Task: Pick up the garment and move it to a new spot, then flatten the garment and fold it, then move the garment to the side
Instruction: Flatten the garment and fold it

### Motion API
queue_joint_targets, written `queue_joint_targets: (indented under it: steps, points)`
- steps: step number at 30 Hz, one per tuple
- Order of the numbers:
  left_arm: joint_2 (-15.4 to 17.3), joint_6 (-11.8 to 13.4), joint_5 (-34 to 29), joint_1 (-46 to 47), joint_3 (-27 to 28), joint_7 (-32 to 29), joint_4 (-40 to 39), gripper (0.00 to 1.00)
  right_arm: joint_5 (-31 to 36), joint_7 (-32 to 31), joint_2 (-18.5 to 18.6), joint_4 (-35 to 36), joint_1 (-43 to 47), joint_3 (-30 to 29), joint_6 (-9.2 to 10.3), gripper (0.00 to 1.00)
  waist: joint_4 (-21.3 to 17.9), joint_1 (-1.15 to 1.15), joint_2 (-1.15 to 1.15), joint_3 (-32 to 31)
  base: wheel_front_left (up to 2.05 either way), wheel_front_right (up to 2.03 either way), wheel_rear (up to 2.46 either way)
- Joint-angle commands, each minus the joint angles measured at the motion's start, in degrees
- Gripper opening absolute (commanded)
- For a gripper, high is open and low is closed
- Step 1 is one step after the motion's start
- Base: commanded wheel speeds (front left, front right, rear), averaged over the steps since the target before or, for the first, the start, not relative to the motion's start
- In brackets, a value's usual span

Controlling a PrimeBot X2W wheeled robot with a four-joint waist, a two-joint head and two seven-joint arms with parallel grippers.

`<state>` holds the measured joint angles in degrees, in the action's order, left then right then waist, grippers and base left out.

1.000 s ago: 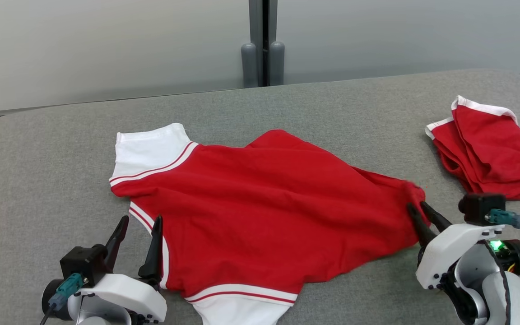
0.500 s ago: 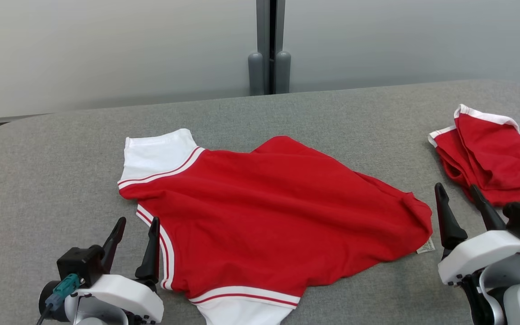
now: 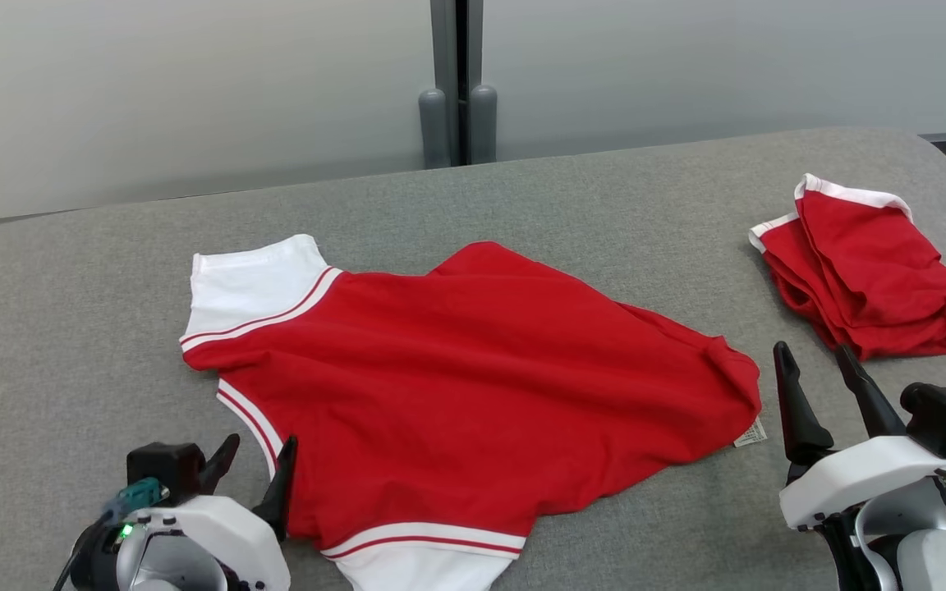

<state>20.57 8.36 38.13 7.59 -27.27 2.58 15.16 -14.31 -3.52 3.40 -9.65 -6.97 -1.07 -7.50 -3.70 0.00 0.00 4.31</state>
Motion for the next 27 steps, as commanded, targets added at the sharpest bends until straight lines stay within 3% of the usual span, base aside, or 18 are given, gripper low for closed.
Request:
queue_joint_targets:
  steps: [1,5,10,17,25,26,27]
  points:
    - [0.2,-0.4,0.8,1.9,-0.3,-2.1,0.2,1.0,-0.3,0.3,0.3,-0.1,-0.7,0.0,0.02,1.0,-0.9,0.0,0.0,0.8,0.0,0.0,0.0]
    - [0.5,0.3,2.6,3.1,-1.3,-9.6,1.4,1.0,0.0,0.2,0.5,-0.4,-1.3,-0.2,0.01,1.0,-1.9,0.0,0.0,1.6,0.0,0.0,0.0]
    - [1.7,1.8,1.8,8.3,-1.2,-14.1,3.9,1.0,-0.1,0.0,0.4,-0.7,-2.2,0.4,0.02,1.0,-3.0,0.0,0.0,3.0,0.0,0.0,0.0]
    - [2.2,-0.8,-0.5,16.6,-3.8,-17.8,14.1,1.0,-0.8,0.6,0.3,-1.6,-4.0,1.6,0.01,1.0,-5.4,0.0,0.0,5.6,0.0,0.0,0.0]
    - [-0.2,-3.6,0.4,21.9,-4.1,-18.0,26.5,1.0,-1.3,1.6,0.1,-3.0,-5.1,2.0,0.01,1.0,-7.8,0.0,0.0,7.7,0.0,0.0,0.0]
    - [-0.4,-4.2,0.7,22.1,-4.5,-18.6,28.1,0.82,-1.4,1.6,0.1,-3.3,-5.3,2.2,0.01,1.0,-8.1,0.0,0.0,7.8,0.0,0.0,0.0]
    - [-0.7,-5.0,0.8,22.2,-4.9,-19.0,29.5,0.41,-1.6,1.7,0.1,-3.5,-5.6,2.4,0.01,1.0,-8.4,0.0,0.0,7.9,0.0,0.0,0.0]
